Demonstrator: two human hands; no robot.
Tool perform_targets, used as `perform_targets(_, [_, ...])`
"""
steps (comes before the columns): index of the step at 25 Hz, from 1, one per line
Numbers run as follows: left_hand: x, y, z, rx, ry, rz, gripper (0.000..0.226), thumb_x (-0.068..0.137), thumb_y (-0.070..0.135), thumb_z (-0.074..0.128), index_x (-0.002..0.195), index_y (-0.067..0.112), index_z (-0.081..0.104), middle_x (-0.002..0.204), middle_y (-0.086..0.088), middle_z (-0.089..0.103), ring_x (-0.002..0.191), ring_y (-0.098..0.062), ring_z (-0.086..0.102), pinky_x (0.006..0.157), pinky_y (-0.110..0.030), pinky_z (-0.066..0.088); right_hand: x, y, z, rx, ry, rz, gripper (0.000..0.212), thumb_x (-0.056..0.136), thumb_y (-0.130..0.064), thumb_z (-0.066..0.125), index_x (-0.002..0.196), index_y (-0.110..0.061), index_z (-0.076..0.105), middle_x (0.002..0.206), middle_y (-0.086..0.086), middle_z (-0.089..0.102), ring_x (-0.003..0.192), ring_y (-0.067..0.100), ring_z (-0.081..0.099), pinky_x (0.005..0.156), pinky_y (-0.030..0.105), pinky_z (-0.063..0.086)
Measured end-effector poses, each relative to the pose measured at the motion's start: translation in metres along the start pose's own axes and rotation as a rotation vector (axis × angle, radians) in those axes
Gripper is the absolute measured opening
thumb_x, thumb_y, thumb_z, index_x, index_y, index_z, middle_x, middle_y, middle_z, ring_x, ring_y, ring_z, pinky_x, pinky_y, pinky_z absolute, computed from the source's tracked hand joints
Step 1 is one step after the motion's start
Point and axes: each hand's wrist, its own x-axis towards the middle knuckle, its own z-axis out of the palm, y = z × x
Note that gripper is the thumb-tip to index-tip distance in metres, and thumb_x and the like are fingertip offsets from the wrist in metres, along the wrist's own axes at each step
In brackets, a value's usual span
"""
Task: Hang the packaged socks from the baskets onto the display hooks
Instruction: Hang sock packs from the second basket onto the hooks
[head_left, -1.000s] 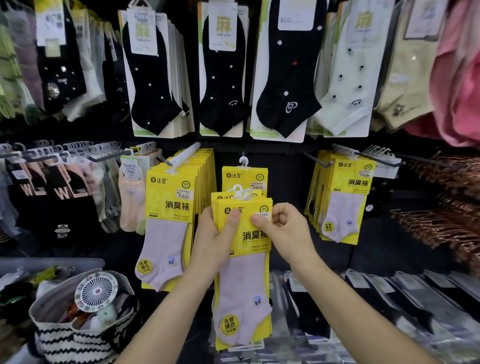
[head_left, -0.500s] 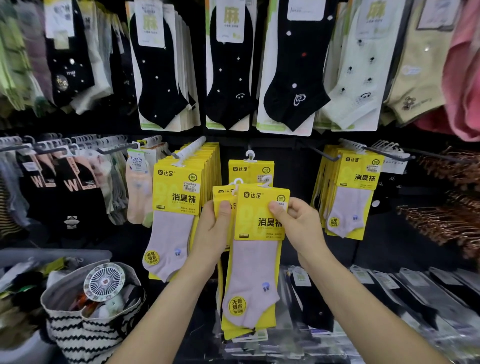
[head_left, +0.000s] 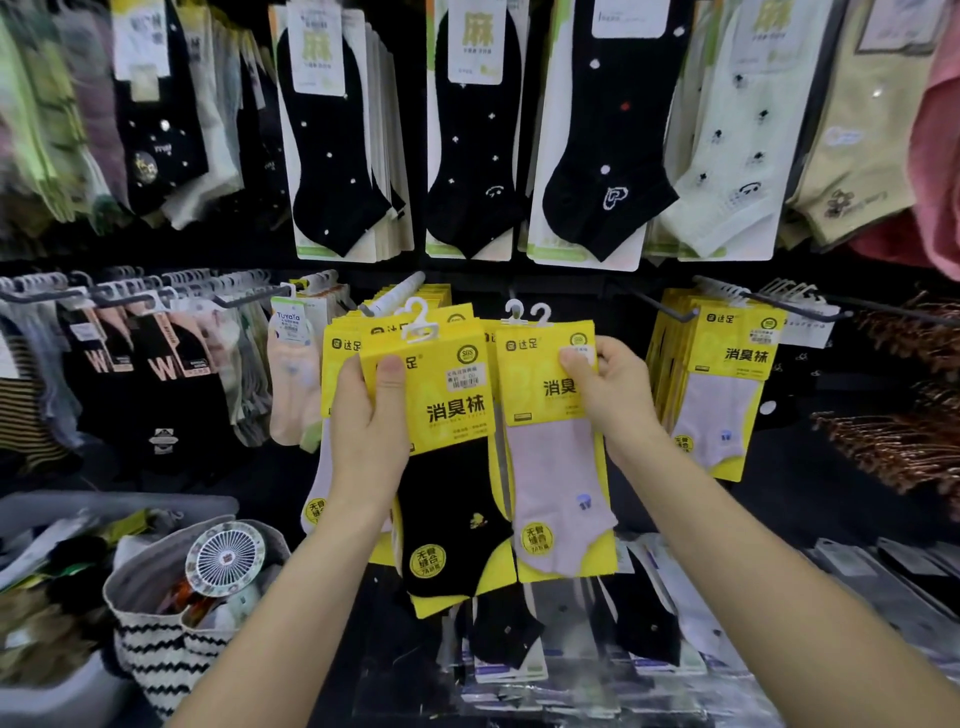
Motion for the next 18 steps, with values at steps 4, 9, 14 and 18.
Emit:
perform_targets(4, [-0.003, -0.003, -0.001, 0.004, -0.006, -0.034, 0.018, 0.099, 0.029, 0.04, 0.106, 0.019, 0.053, 0.105, 0.005, 0.061, 0.099, -0.012, 0.059, 0.086, -0.032, 0.049, 0.009, -0.003, 0.02, -0.109, -0.001, -0.033, 0.01, 0.09, -0.022, 0.059, 0.093, -0.013, 0.059, 0.093, 0.011, 0.069, 0.087, 0.026, 0.067, 0.079, 0.047, 0.056])
perform_targets(9, [-0.007, -0.01, 0.003, 0.005, -0.049, -0.067, 0.012, 0.098, 0.031, 0.041, 0.092, 0.033, 0.052, 0.096, 0.015, 0.061, 0.095, -0.004, 0.06, 0.084, -0.03, 0.049, 0.015, 0.007, 0.028, -0.158, -0.003, 0.035, 0.01, 0.09, -0.025, 0.06, 0.091, -0.016, 0.057, 0.096, 0.009, 0.068, 0.09, 0.025, 0.066, 0.084, 0.048, 0.054])
perform_targets(14, [-0.007, -0.013, 0.011, 0.046, -0.106, -0.044, 0.013, 0.098, 0.03, 0.041, 0.092, 0.033, 0.051, 0.093, 0.019, 0.06, 0.084, 0.013, 0.056, 0.077, -0.016, 0.046, -0.006, 0.012, 0.016, -0.21, 0.115, -0.119, 0.023, 0.087, -0.039, 0.061, 0.1, -0.023, 0.05, 0.093, -0.007, 0.058, 0.082, 0.005, 0.056, 0.071, 0.02, 0.048])
perform_targets(18, [-0.013, -0.016, 0.023, 0.032, -0.156, -0.042, 0.011, 0.098, 0.029, 0.043, 0.094, 0.033, 0.052, 0.095, 0.016, 0.062, 0.085, 0.009, 0.059, 0.076, -0.017, 0.05, -0.037, 0.016, 0.018, -0.113, -0.152, -0.134, 0.016, 0.083, -0.043, 0.062, 0.084, -0.03, 0.053, 0.084, -0.01, 0.061, 0.071, -0.002, 0.056, 0.065, 0.015, 0.046])
